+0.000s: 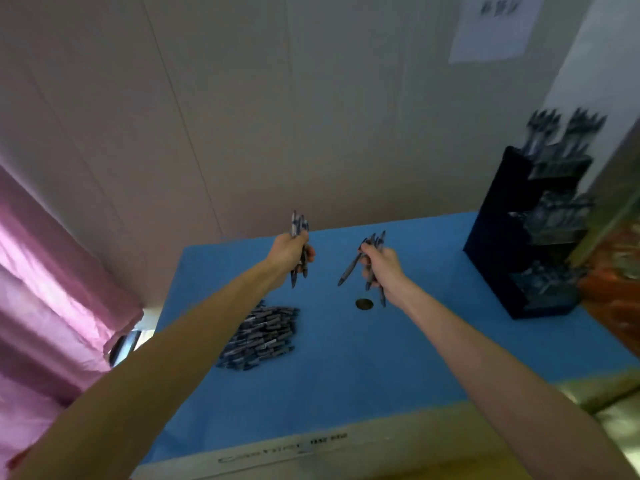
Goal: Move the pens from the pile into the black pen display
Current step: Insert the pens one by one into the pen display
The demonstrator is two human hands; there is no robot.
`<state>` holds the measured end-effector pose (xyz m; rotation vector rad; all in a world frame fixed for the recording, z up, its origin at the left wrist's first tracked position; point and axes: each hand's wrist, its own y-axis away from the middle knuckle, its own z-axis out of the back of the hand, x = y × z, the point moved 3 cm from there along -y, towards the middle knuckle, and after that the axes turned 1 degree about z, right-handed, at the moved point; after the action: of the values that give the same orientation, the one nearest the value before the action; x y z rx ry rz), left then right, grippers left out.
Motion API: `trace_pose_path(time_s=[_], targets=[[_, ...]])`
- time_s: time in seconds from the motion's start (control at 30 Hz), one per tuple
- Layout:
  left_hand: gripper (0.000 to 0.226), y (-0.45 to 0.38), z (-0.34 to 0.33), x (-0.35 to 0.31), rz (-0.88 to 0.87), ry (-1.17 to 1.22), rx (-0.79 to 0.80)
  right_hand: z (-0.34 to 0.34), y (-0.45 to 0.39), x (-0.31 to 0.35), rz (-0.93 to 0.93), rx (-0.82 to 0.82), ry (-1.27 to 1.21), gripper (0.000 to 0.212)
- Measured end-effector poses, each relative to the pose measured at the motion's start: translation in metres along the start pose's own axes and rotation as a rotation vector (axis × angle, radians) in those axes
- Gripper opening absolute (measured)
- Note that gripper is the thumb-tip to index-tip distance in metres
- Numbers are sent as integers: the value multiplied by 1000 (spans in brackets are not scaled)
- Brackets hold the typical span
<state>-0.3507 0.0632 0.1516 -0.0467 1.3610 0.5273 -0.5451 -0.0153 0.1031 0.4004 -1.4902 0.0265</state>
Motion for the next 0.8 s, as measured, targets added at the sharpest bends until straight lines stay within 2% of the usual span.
trace_pose_path(time_s=[0.07,0.2,0.37,0.47,0.6,0.8], targets=[[33,23,-20,-14,-64,23,-9,33,36,3,38,-51,50,33],[34,65,-74,-34,-131,-37,-8,108,89,15,41,-205,55,24],[33,108,-141,-56,-216,-65,145,198,133,42,87,-317,79,25],[33,125,-177,-72,-267,-32,169,248,155,52,105,-381,79,22],[26,137,-226,-100,-344,-50,174,314,172,61,157,-448,96,18],[17,128,-303,-142,-459,-82,107,424,153,64,231,-488,116,20]])
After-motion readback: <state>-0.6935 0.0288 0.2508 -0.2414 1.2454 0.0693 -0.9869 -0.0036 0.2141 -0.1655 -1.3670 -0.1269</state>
